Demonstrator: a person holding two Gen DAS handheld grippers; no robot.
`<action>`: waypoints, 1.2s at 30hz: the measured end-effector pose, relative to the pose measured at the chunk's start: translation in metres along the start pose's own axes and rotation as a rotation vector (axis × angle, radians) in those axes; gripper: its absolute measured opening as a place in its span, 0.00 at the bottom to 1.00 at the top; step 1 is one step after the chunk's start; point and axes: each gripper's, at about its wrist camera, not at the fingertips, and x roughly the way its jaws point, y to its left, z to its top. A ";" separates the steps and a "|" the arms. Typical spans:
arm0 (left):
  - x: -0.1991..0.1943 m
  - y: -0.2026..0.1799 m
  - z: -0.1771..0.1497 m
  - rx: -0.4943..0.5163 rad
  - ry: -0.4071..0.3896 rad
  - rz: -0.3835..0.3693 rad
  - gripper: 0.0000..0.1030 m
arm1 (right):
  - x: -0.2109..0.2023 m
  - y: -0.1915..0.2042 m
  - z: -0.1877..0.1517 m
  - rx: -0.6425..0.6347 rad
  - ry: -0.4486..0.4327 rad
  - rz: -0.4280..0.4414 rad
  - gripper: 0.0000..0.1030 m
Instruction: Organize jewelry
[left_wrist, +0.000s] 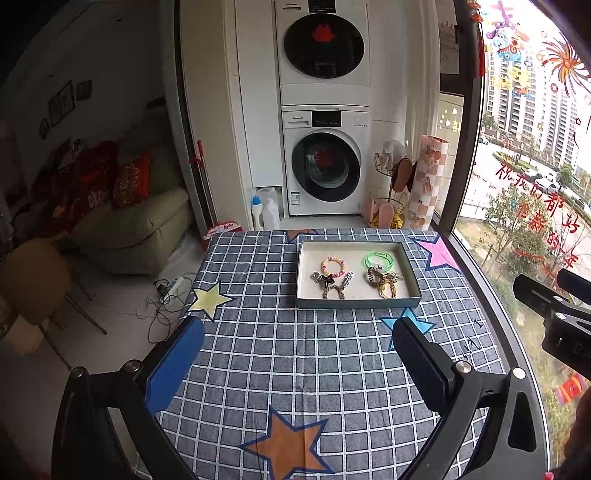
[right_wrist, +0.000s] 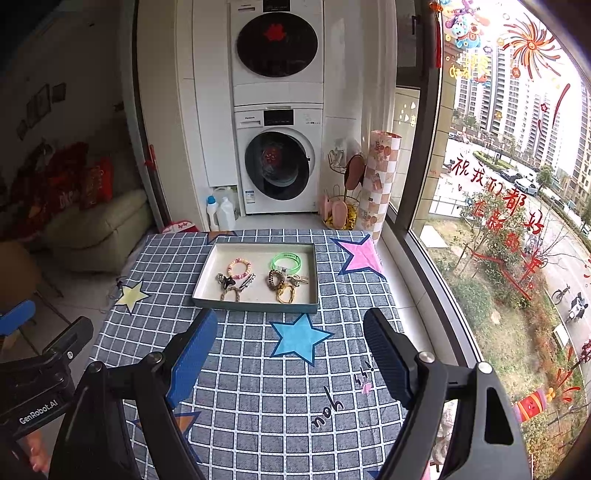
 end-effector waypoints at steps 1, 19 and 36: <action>0.000 0.000 0.000 0.000 0.001 0.000 1.00 | 0.000 0.000 0.000 0.000 0.000 0.000 0.81; 0.002 -0.001 -0.003 -0.002 0.011 0.001 1.00 | 0.001 -0.001 -0.003 0.000 0.007 0.005 0.81; 0.002 0.000 -0.004 -0.003 0.013 0.000 1.00 | 0.003 0.002 -0.005 0.003 0.014 0.010 0.81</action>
